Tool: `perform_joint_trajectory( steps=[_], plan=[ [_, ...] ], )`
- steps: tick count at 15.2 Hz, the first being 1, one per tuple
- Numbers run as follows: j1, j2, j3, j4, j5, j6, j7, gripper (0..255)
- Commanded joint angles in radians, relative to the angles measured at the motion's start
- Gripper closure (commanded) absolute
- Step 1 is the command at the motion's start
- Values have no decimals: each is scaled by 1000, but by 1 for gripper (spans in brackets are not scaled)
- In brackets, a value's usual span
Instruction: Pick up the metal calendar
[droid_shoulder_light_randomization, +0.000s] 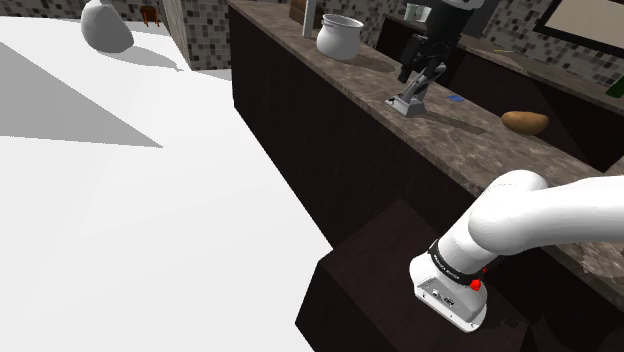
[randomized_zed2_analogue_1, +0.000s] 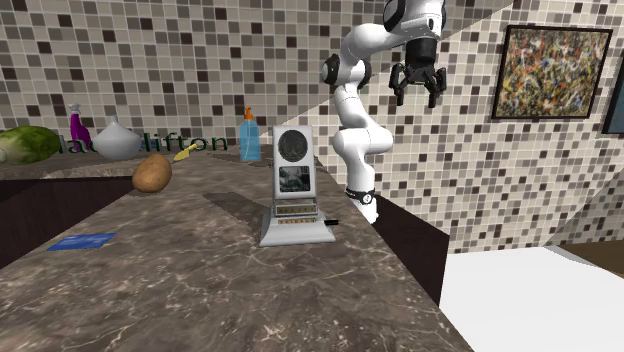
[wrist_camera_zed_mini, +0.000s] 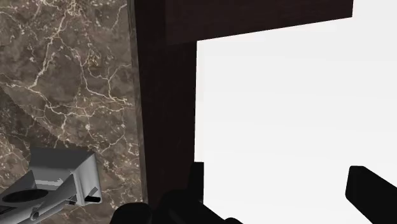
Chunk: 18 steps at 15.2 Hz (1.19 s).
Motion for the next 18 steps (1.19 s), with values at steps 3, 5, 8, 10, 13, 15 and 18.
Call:
perform_joint_trajectory(
  steps=[3, 5, 8, 10, 13, 15, 18],
  plan=[
    [-29, 46, -26, 21, 1, 44, 32, 0],
    [-57, 91, -52, 44, 5, 85, 64, 0],
    [-95, 157, -93, 80, 13, 143, 109, 0],
    [-119, 199, -121, 104, 22, 179, 137, 0],
    [-153, 260, -165, 140, 38, 230, 178, 0],
    [-175, 299, -194, 164, 52, 262, 204, 0],
    [-205, 354, -240, 198, 77, 307, 240, 0]
  ],
)
